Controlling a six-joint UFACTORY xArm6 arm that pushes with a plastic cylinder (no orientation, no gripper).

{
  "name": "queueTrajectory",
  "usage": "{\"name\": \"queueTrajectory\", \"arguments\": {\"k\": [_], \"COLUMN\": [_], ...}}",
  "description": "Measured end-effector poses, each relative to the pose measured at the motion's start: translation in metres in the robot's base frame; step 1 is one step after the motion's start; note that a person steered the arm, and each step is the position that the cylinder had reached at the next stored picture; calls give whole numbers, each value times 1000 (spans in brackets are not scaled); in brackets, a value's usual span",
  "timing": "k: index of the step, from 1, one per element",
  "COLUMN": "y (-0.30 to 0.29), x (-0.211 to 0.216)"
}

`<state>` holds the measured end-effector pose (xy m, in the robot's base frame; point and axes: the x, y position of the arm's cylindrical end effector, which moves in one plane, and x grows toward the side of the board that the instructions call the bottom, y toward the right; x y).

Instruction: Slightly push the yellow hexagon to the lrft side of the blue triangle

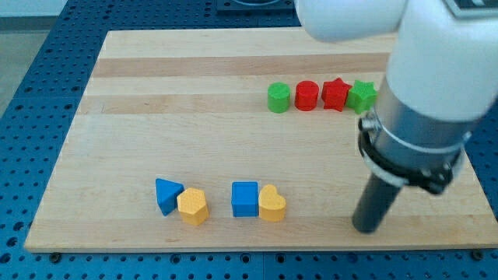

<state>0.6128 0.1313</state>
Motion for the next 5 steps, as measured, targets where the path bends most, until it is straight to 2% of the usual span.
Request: {"name": "queueTrajectory", "arguments": {"k": [1, 5], "y": [-9, -204], "x": [6, 6]}}
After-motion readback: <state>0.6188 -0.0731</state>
